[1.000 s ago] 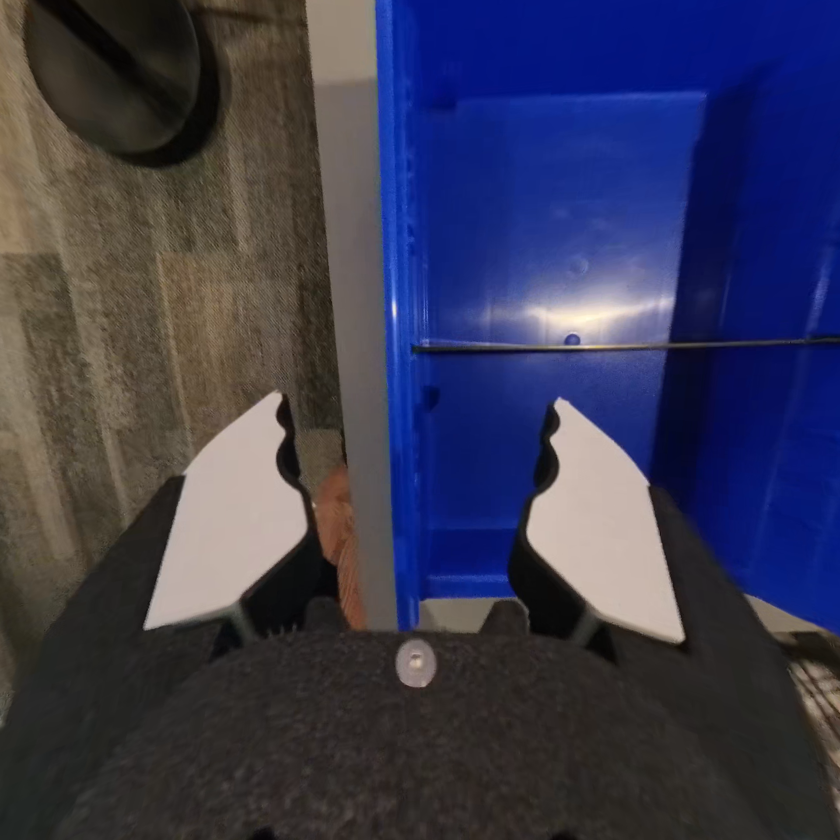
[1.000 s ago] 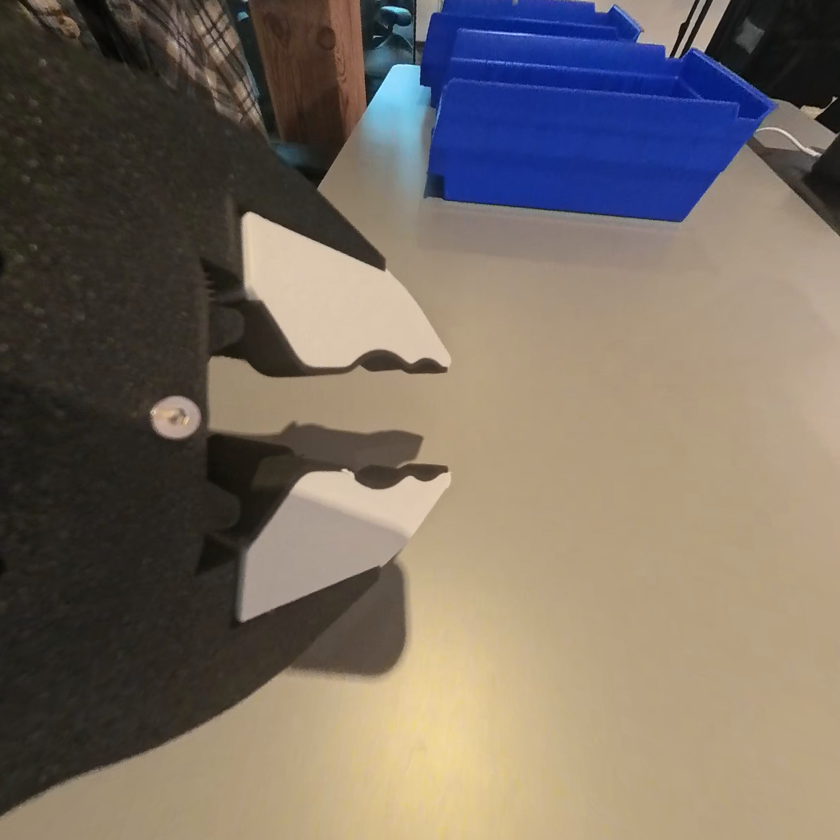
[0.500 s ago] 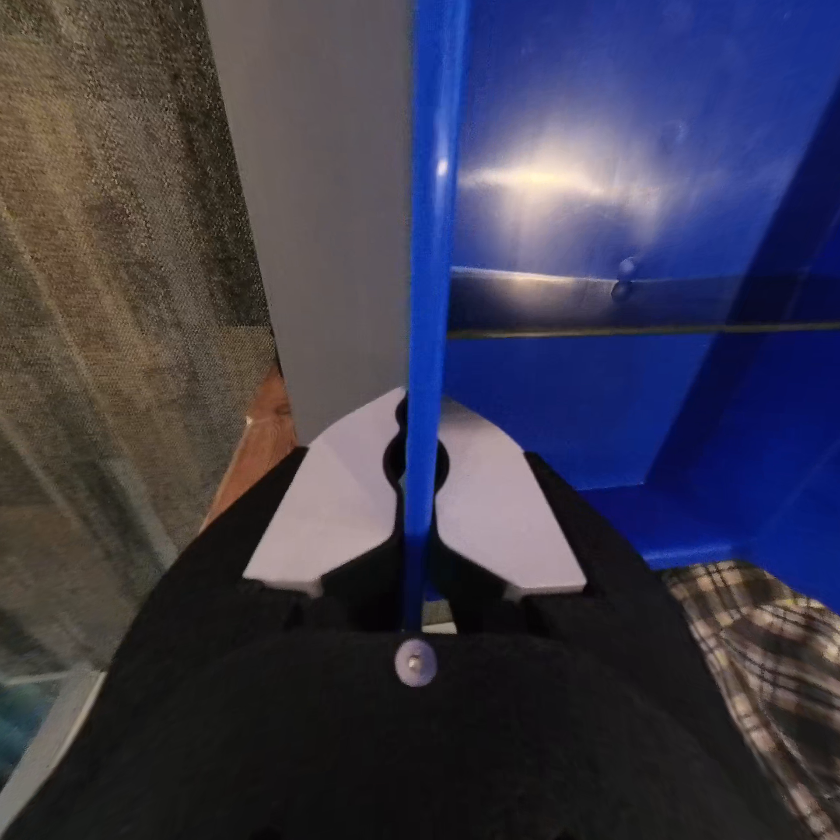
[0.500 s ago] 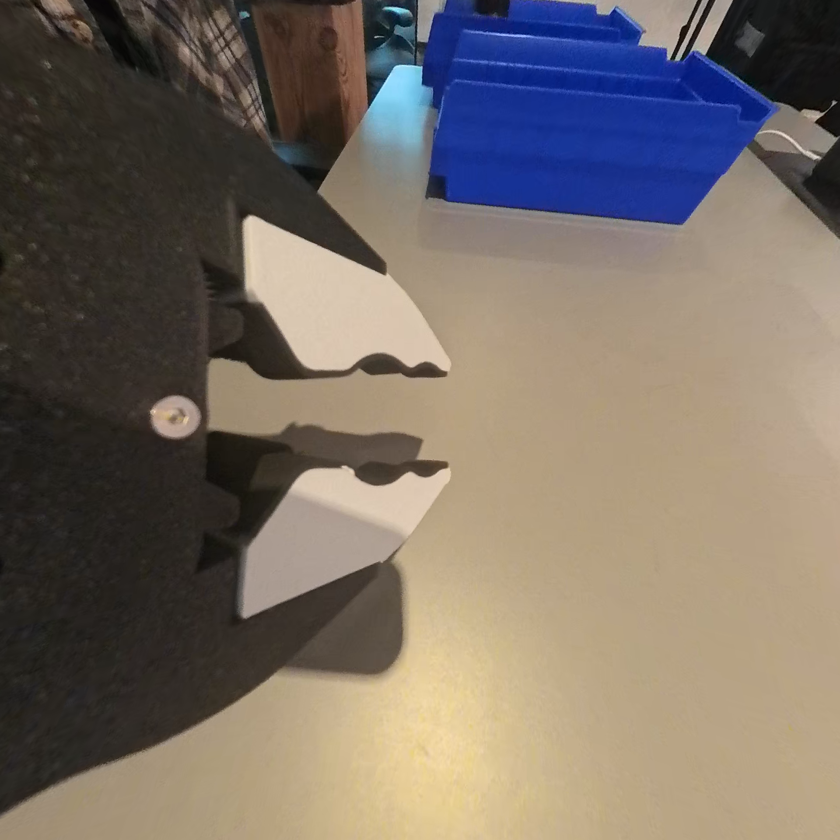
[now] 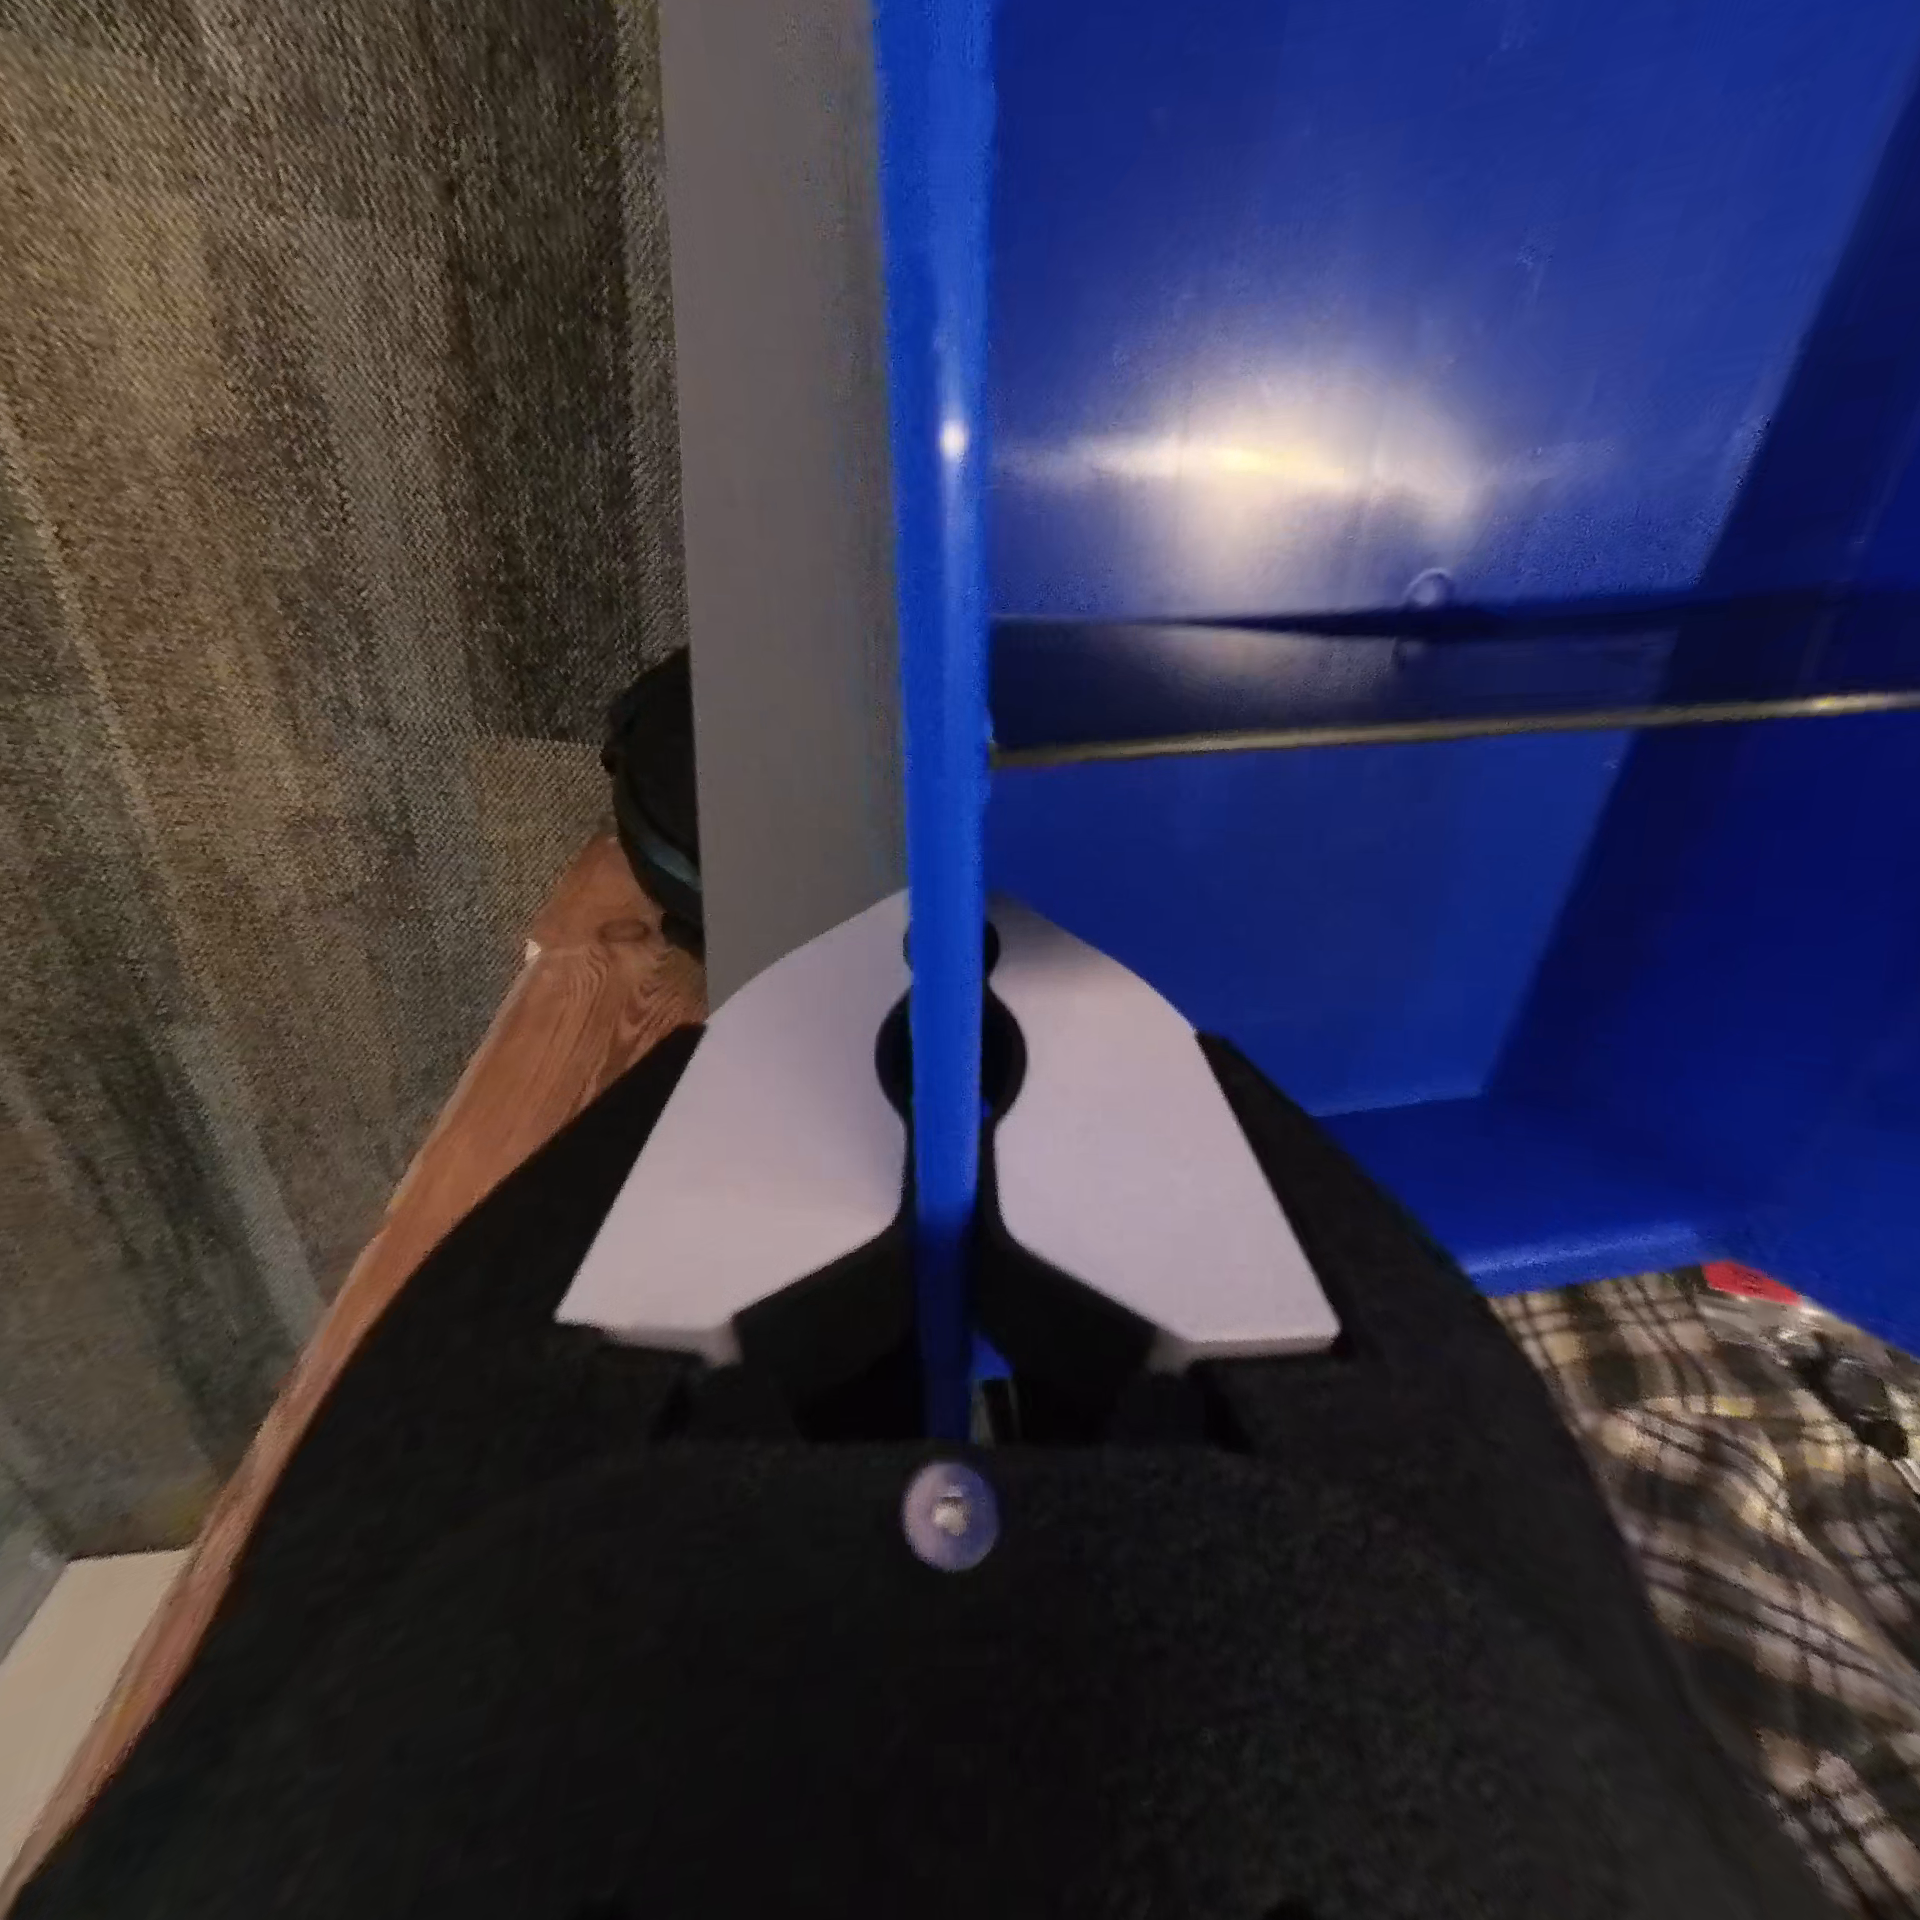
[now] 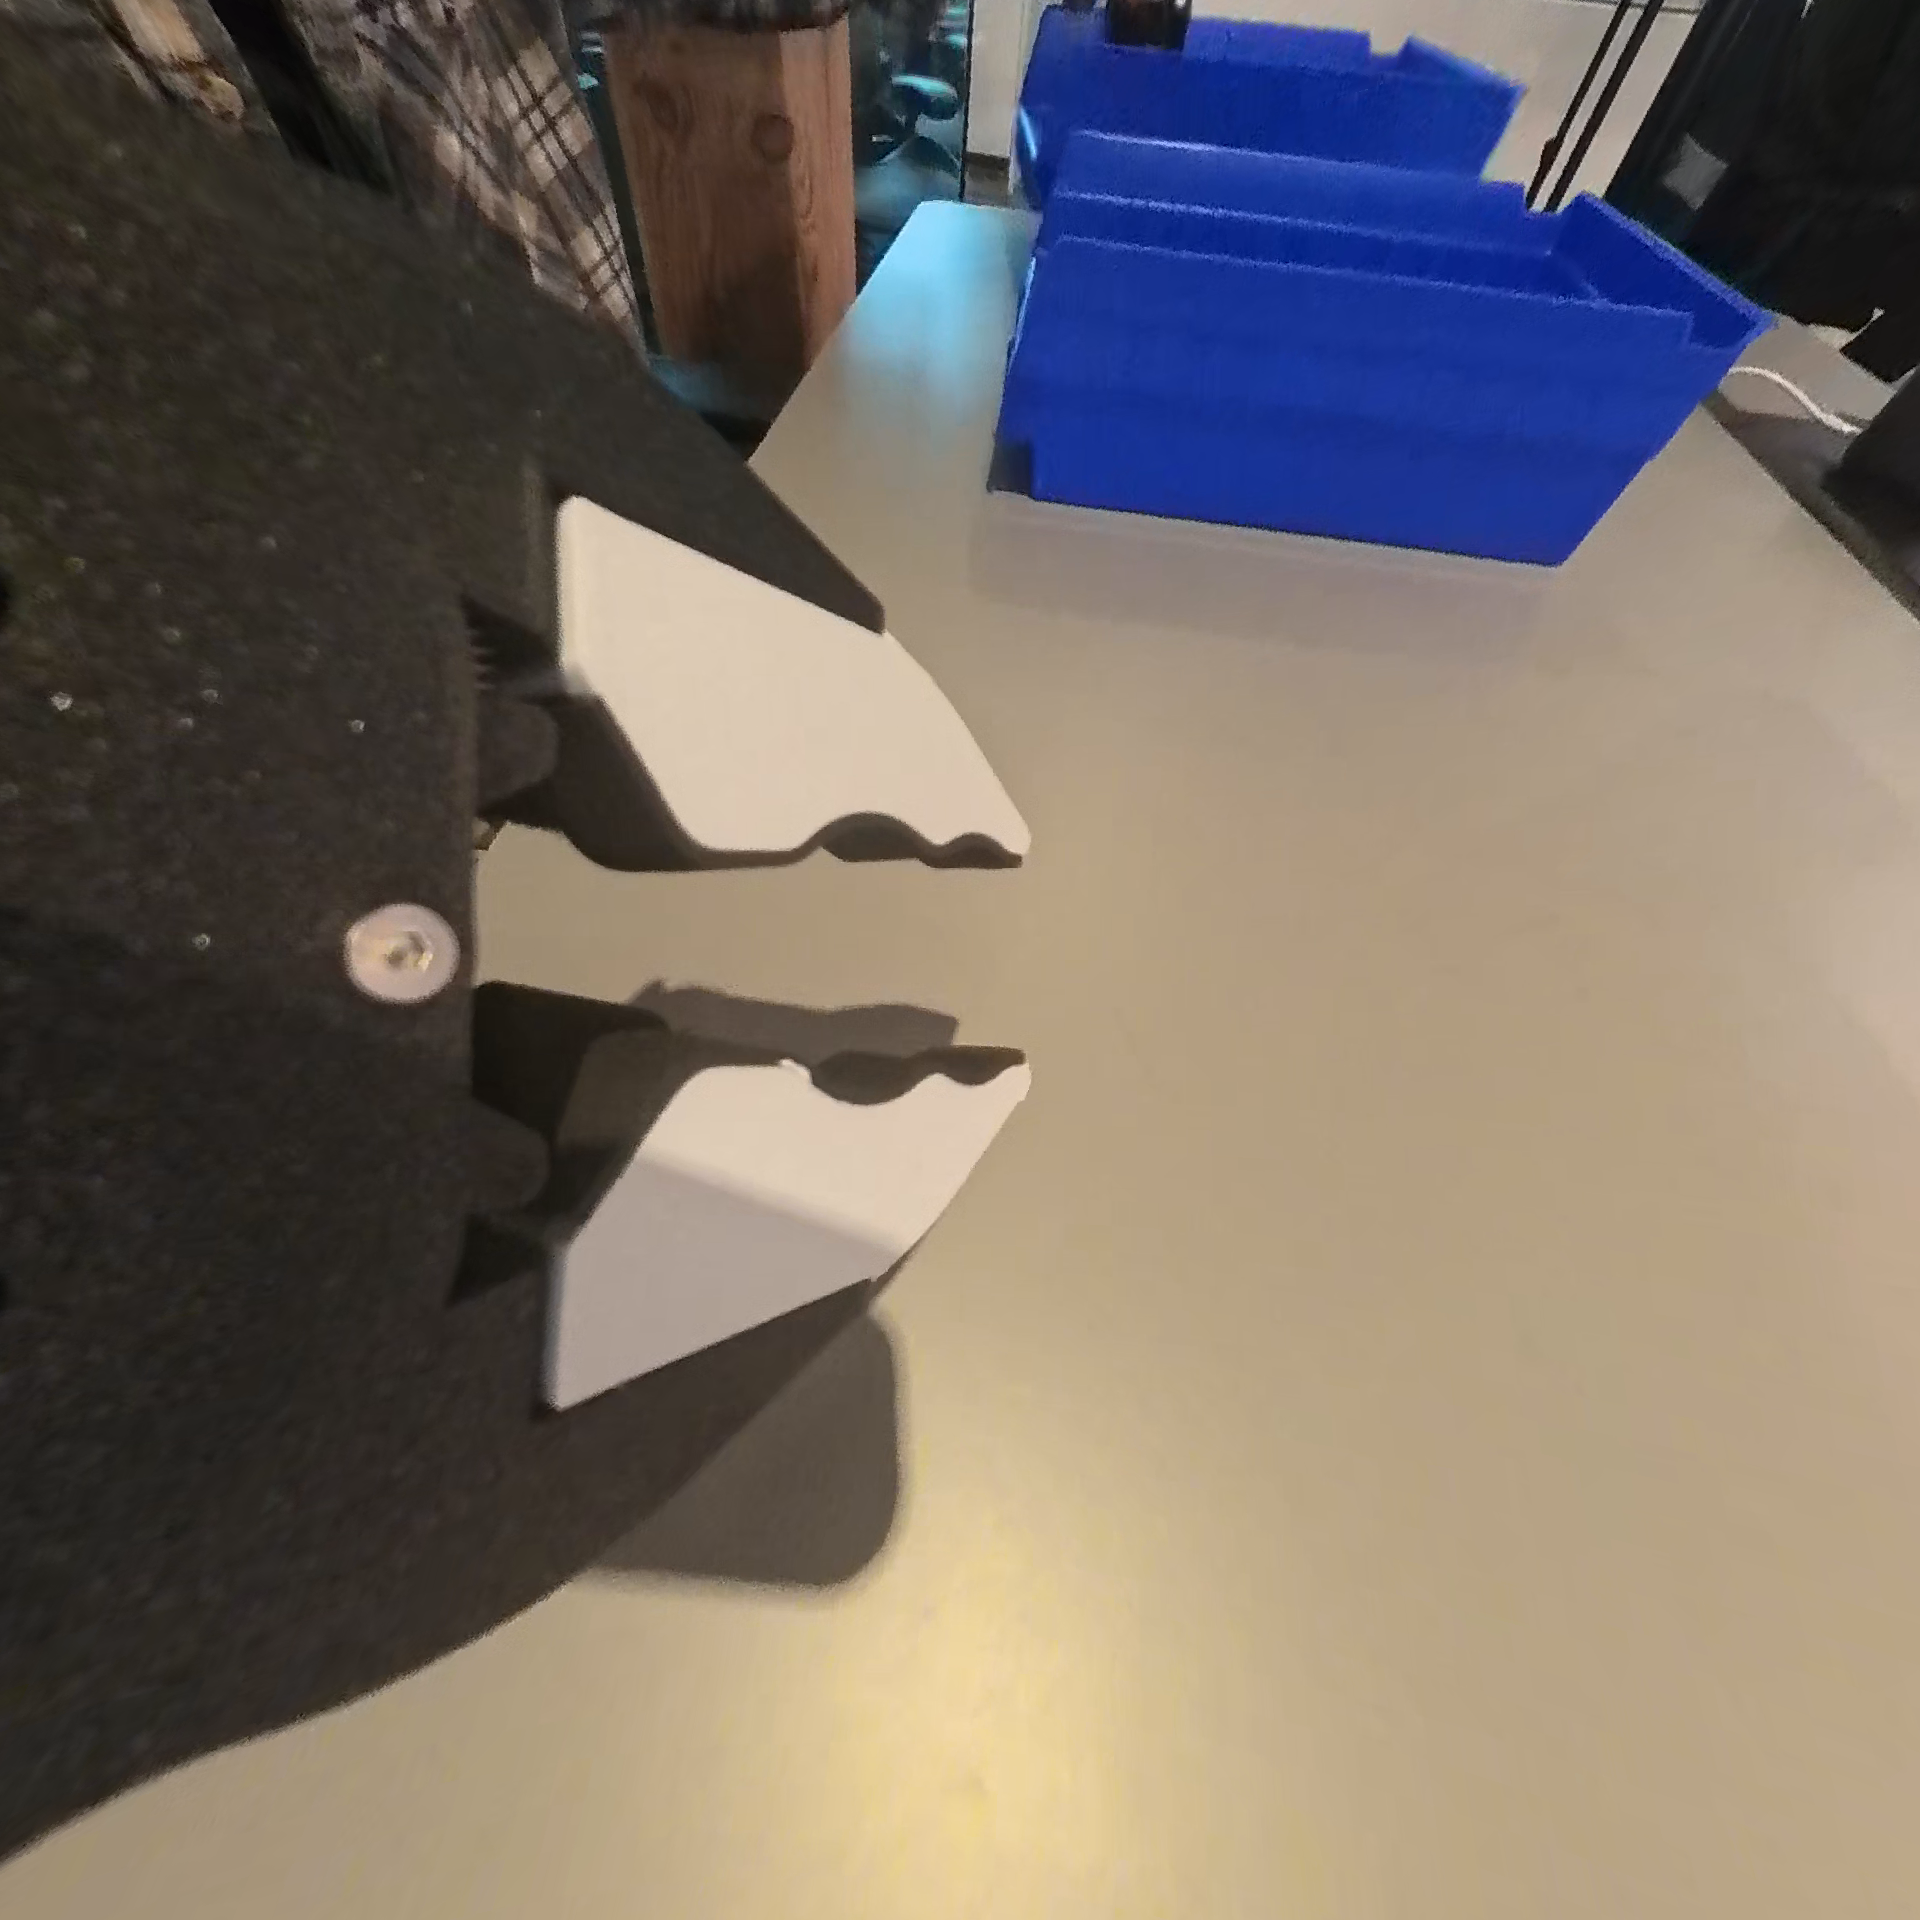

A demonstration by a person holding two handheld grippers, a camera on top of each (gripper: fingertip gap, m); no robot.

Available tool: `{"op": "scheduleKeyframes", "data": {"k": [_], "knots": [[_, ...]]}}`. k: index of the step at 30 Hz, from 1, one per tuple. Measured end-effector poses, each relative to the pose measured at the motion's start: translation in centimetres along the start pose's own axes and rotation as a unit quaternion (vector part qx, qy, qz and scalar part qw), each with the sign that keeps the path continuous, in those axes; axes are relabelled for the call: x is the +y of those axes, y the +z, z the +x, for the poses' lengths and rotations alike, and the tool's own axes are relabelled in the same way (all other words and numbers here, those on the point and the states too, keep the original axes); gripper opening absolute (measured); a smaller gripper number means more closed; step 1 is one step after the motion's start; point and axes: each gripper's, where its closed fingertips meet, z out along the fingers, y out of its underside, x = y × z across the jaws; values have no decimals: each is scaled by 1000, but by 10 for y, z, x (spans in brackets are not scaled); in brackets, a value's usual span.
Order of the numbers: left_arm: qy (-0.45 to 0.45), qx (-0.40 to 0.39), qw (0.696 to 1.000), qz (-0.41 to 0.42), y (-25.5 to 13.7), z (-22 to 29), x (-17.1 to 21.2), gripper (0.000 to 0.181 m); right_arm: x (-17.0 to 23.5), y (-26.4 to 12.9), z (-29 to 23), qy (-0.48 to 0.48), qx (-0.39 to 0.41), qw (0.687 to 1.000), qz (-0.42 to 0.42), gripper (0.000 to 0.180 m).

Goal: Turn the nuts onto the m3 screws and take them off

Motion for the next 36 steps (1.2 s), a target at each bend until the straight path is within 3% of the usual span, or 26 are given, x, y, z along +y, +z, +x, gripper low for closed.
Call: {"op": "scheduleKeyframes", "data": {"k": [9, 18, 28, 36], "knots": [[-4, 51, 998, 36, -68, 61, -21, 3, 0, 2, -6, 0, -10, 1000, -5, 32], [91, 100, 989, 65, -118, 242, -65, 3, -1, -4, -12, -4, -16, 1000, -3, 31], [197, 147, 969, 22, -72, 464, -59, 3, 3, -33, 0, 7, -8, 1000, 16, 31], [196, 155, 968, -7, -15, 544, -37, 3, 6, -50, 13, 22, -6, 999, 34, 31]]}}
